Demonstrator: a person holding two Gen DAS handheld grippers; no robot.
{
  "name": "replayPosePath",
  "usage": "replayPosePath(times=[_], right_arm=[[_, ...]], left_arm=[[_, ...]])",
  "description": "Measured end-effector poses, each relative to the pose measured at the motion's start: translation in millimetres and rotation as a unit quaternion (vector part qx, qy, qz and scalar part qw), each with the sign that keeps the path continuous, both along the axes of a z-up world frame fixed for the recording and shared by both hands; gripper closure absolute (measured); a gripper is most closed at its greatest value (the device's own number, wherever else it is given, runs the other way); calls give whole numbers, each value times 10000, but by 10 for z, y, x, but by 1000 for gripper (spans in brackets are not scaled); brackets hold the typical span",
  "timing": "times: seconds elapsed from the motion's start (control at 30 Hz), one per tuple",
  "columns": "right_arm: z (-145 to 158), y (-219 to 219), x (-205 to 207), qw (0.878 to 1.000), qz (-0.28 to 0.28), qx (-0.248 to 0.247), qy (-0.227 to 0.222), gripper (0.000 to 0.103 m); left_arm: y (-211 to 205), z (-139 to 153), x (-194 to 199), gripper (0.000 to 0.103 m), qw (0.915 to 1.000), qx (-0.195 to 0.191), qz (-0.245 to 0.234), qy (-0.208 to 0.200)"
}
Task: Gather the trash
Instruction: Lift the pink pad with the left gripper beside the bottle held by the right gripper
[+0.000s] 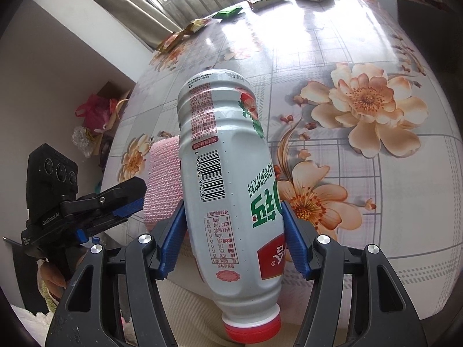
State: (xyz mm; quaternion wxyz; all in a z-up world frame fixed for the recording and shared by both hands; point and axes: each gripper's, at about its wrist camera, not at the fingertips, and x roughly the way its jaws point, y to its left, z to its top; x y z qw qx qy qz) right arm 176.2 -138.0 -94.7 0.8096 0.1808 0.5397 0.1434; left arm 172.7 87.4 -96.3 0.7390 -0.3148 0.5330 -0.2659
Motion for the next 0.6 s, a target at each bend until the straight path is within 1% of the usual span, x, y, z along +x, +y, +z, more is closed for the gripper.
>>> replayPosePath(times=[0.13, 0.3, 0.4, 0.47, 0.53, 0.6], right_arm=[[-3, -39, 0, 10000, -39, -9, 10, 45], [-4, -74, 1, 9999, -98, -24, 12, 45], [3, -116, -14, 9999, -136, -32, 6, 45], [5, -152, -24, 9999, -157, -8, 14, 45], [8, -198, -31, 9999, -171, -8, 17, 46], [13, -218, -34, 9998, -193, 0, 10, 46]], left_arm=[[71, 39, 8, 49, 9985, -549, 84, 21], [126, 15, 56, 49, 9914, -1271, 191, 231], [160, -38, 66, 49, 9796, -1938, 272, 465], [138, -51, 87, 49, 9715, -2280, 299, 567], [116, -59, 93, 49, 9682, -2402, 307, 631], [80, -47, 107, 49, 9720, -2245, 310, 615]])
